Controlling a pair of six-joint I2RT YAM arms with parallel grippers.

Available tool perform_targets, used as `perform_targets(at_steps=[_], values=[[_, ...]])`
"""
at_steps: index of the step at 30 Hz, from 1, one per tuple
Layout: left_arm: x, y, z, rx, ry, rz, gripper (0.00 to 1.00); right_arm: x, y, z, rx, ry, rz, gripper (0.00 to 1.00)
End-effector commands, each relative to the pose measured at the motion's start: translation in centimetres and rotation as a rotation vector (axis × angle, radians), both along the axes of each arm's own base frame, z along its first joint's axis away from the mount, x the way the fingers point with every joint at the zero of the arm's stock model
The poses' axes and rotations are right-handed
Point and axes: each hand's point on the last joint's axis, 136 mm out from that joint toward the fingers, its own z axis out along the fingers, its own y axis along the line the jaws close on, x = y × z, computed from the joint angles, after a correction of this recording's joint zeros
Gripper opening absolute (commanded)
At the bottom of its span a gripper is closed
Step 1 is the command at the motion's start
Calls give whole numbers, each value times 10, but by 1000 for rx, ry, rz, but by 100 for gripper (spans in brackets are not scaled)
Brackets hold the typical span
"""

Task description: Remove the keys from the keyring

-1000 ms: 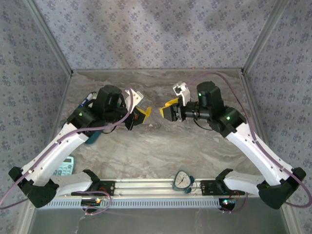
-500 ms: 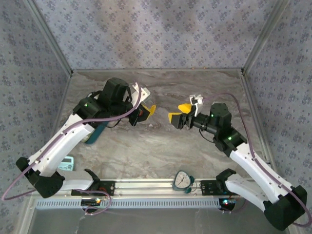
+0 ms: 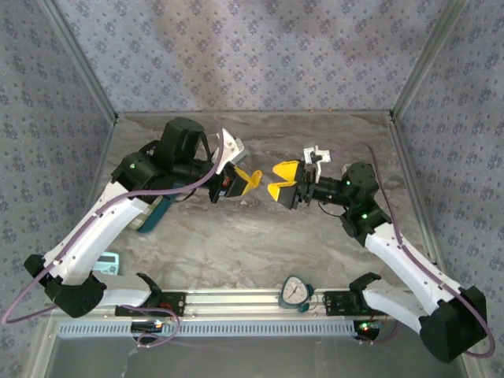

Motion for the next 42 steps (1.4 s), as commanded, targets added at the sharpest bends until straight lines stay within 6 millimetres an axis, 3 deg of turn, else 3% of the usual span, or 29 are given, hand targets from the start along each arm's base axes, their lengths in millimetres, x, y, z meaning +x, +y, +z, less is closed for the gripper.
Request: perform_targets(at_steps=[1,9,13,18,27,31,36,42], values=[[-18,-8,34,-115,-31,-112,0,-23,3,34,66,-69,123,91],[-26,-14,43,-158,-2,-170,0,-57,17,54,79,-124,284,91],[-25,-14,44,-157,-9,-169,0,-62,21,55,60,-130,300,84],[-22,-11,40,-133,-27,-147,0,-72,19,63,68,-160,324,65],[-6,2,15,-16,-75,-42,0,-76,-2,74,74,-225,222,45],[7,7,10,18,-118,28,0,-87,-2,77,66,-241,249,45],[16,9,11,52,-218,91,0,-102,11,61,3,-232,330,45],[17,8,11,107,-337,101,0,-88,11,48,-38,-206,254,46]])
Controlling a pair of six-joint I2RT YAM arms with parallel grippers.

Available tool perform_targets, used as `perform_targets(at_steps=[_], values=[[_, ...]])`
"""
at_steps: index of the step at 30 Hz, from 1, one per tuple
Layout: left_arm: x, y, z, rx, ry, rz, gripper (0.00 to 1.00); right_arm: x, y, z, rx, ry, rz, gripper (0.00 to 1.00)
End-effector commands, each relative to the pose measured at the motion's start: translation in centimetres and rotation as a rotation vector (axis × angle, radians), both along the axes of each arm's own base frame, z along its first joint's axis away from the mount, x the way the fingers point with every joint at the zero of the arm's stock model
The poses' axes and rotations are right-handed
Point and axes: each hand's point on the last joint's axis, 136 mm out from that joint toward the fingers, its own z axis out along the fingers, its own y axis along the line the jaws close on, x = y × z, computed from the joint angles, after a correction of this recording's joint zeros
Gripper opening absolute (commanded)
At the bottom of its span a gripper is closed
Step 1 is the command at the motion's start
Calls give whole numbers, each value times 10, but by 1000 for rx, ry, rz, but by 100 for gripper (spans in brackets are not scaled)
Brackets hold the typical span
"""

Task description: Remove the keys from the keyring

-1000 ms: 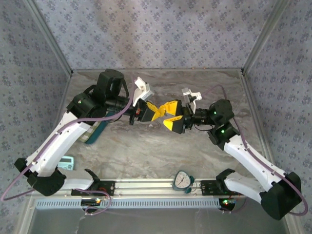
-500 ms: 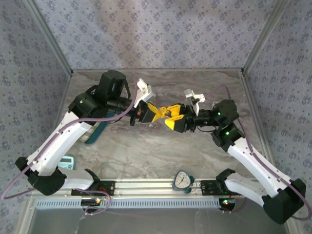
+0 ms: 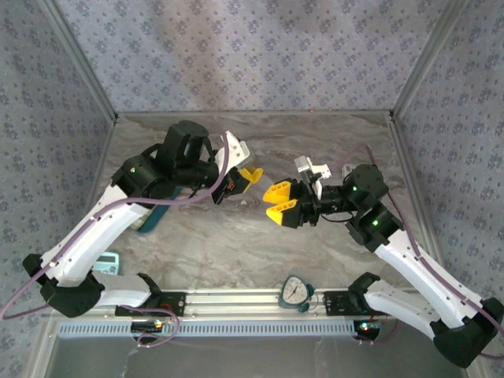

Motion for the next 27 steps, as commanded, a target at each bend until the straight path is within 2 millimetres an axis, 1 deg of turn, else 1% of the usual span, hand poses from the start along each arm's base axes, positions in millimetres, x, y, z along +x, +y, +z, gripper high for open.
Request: perform_targets(at_steps=[1,4,7,10,12,13,17,20,27], values=[[5,8,13,13,-133,28,0,8,-4,2,-7,-33,-71,47],[5,9,15,29,-168,16,0,21,-9,-1,-10,-38,-151,49],[4,10,16,52,-178,-2,0,33,-15,-4,-5,-41,-210,55],[1,8,17,65,-174,-25,0,45,-21,-7,9,-38,-256,60],[0,7,17,73,-176,-36,0,53,-25,-8,19,-33,-283,65],[0,6,17,76,-176,-38,0,55,-26,-8,24,-34,-290,66],[-2,4,20,69,-178,-51,0,62,-27,-9,38,-33,-306,70],[-6,2,23,54,-174,-73,0,66,-27,-8,49,-31,-302,70],[-17,-1,36,6,-175,-120,0,63,-23,4,96,-37,-217,71]])
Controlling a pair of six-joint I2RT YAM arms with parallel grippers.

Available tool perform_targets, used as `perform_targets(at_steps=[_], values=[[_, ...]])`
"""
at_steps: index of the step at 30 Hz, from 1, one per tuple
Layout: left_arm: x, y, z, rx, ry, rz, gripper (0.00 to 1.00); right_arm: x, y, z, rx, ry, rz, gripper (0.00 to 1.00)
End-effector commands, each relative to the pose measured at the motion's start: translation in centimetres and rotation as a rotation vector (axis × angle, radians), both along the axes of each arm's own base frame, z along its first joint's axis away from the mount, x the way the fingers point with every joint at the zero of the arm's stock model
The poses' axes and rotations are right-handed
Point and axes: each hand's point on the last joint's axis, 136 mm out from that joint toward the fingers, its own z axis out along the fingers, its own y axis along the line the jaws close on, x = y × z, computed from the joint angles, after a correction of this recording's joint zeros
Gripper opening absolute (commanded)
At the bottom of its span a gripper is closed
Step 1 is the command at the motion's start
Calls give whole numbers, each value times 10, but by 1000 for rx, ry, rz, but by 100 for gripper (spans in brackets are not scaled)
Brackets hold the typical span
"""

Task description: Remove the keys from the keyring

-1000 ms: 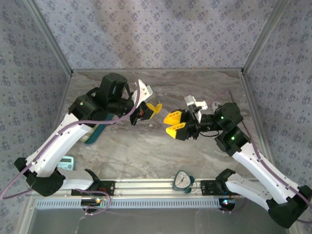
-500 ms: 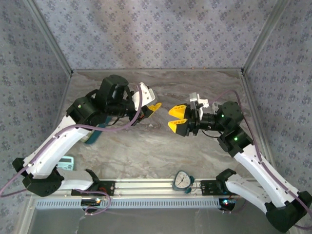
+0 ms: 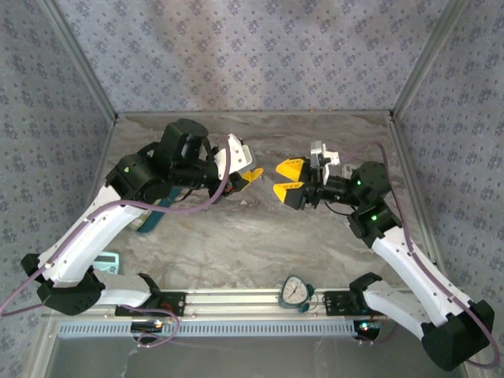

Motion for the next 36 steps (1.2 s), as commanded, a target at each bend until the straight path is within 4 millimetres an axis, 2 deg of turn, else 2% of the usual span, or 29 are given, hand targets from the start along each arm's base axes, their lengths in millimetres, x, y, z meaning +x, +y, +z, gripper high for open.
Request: perform_targets(at_steps=[1,6,13,24,29,36], values=[[-13,-4,19,-50,-18,-65,0,-10,1,16,45,-45,69,71],[-19,-5,28,-86,-15,-87,0,-15,2,24,72,-52,121,71],[-23,-8,41,-144,-13,-100,0,-24,14,29,84,-74,159,74],[-22,-11,51,-214,-9,-92,0,-21,29,37,150,-81,151,73],[-20,-13,50,-224,-5,-80,0,-24,34,43,172,-94,159,66],[-13,-11,46,-218,-16,-41,0,-28,34,51,189,-114,163,45]])
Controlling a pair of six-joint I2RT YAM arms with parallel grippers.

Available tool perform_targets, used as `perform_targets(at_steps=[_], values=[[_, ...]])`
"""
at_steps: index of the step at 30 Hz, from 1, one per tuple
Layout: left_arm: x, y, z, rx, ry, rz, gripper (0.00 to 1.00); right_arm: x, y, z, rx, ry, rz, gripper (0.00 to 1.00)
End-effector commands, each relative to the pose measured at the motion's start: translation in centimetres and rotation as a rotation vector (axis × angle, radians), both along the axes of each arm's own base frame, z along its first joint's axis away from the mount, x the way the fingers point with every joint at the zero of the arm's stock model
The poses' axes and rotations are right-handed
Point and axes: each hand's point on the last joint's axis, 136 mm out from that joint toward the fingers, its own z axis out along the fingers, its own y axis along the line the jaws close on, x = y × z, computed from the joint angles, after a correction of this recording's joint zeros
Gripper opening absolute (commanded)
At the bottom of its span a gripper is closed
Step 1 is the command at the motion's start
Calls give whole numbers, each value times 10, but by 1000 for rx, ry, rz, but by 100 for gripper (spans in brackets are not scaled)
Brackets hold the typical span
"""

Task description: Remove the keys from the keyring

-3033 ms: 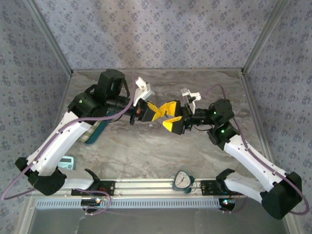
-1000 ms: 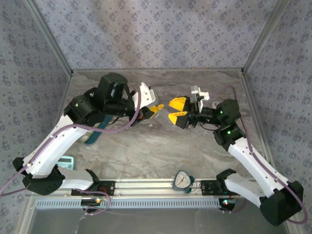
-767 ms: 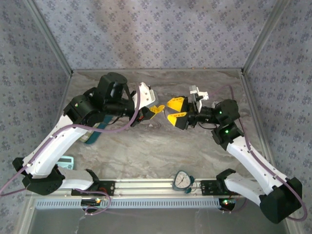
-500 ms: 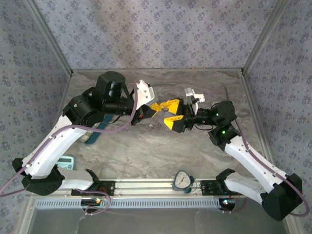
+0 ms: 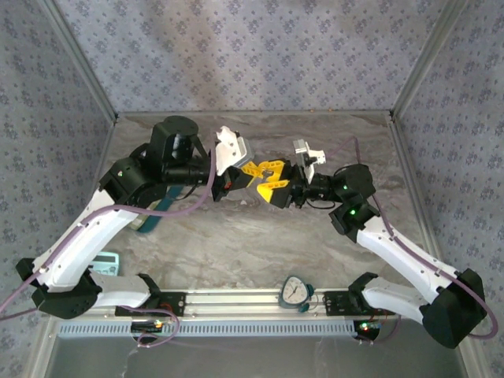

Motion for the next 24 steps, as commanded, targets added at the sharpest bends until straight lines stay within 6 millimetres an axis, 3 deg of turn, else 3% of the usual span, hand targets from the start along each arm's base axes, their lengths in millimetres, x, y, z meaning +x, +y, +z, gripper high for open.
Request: perform_targets(at_steps=[1,9,24], values=[[0,4,11,-34,-31,28,0,-7,-4,24,55,-66,2,43],[12,13,8,-14,-71,110,0,-11,-7,18,52,-27,9,34],[25,21,8,-2,-107,192,0,-17,-8,8,52,3,20,31]])
